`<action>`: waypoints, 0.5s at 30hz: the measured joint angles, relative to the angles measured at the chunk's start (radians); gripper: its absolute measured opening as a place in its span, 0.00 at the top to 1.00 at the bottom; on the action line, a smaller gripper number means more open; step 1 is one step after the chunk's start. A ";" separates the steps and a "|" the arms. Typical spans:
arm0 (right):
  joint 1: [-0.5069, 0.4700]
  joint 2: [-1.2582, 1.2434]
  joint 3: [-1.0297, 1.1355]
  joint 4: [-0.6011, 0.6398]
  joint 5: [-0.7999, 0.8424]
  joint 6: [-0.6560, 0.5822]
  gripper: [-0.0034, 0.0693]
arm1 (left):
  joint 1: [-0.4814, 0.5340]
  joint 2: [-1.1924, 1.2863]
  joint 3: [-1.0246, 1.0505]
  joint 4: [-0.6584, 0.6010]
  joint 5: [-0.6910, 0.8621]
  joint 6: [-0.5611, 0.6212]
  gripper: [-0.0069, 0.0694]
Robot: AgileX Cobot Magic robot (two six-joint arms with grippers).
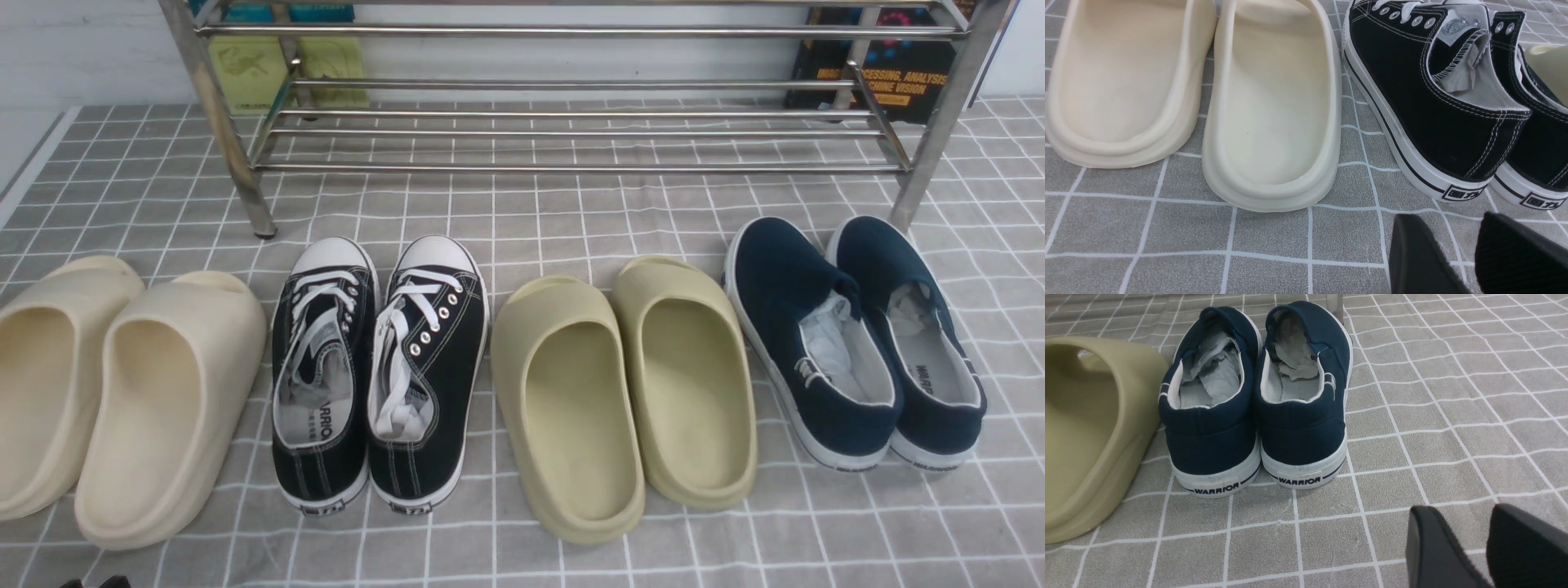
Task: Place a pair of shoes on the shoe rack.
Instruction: Use the right arm to grab the shoe closest to it
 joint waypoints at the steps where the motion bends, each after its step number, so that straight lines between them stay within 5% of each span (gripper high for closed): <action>1: 0.000 0.000 0.000 0.000 0.000 0.000 0.62 | 0.000 0.000 0.000 0.000 0.000 0.000 0.60; 15: 0.000 0.000 0.009 0.000 -0.202 0.000 0.62 | 0.000 0.000 0.000 0.000 0.000 0.000 0.60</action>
